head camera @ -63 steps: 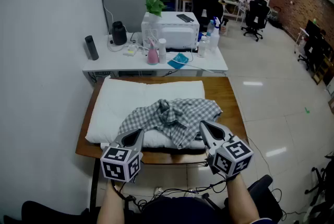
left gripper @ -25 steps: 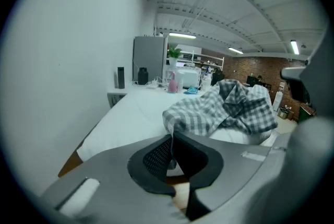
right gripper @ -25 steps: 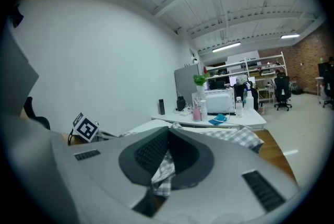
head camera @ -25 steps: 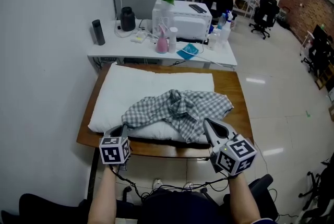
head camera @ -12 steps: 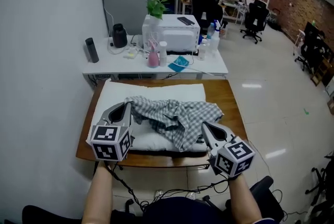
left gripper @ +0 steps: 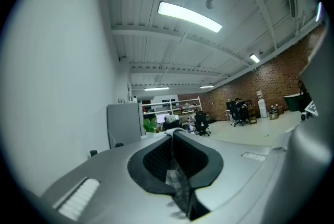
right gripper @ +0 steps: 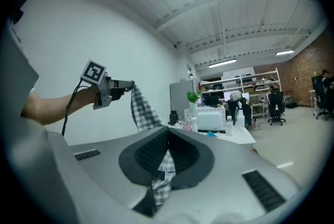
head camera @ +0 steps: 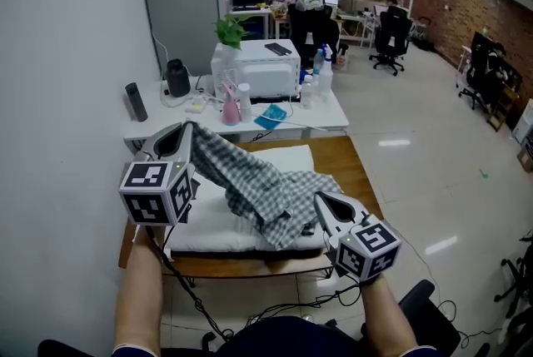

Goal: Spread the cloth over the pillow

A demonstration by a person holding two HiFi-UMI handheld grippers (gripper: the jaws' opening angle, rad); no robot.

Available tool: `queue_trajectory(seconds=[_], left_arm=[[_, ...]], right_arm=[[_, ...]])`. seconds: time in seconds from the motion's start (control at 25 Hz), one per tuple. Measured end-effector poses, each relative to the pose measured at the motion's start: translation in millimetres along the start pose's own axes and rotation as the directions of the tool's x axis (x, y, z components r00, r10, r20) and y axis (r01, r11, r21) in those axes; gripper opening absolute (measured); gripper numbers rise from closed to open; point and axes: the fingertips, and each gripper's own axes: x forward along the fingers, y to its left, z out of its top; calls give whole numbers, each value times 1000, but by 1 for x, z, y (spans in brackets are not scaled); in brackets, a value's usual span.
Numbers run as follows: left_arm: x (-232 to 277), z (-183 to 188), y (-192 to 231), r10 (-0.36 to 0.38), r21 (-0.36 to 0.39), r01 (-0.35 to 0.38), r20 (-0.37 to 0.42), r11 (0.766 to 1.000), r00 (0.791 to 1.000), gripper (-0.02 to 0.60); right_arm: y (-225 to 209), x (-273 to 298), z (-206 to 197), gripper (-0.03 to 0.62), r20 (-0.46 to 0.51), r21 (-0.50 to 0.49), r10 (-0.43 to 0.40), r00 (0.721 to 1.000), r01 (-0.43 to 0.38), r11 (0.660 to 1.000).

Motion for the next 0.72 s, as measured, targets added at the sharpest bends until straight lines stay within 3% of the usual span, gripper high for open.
queue_trajectory(seconds=[0.28, 0.56, 0.72], left_arm=[[2, 76, 18, 66, 118, -76, 83, 990, 994, 11], [3, 125, 59, 120, 59, -126, 93, 990, 988, 11], [6, 152, 64, 132, 92, -143, 112, 985, 985, 11]], right_arm=[[-13, -12, -9, 12, -10, 23, -30, 999, 30, 999], [-22, -22, -24, 12, -24, 40, -62, 998, 62, 997], [-26, -22, -26, 18, -20, 41, -66, 998, 66, 997]])
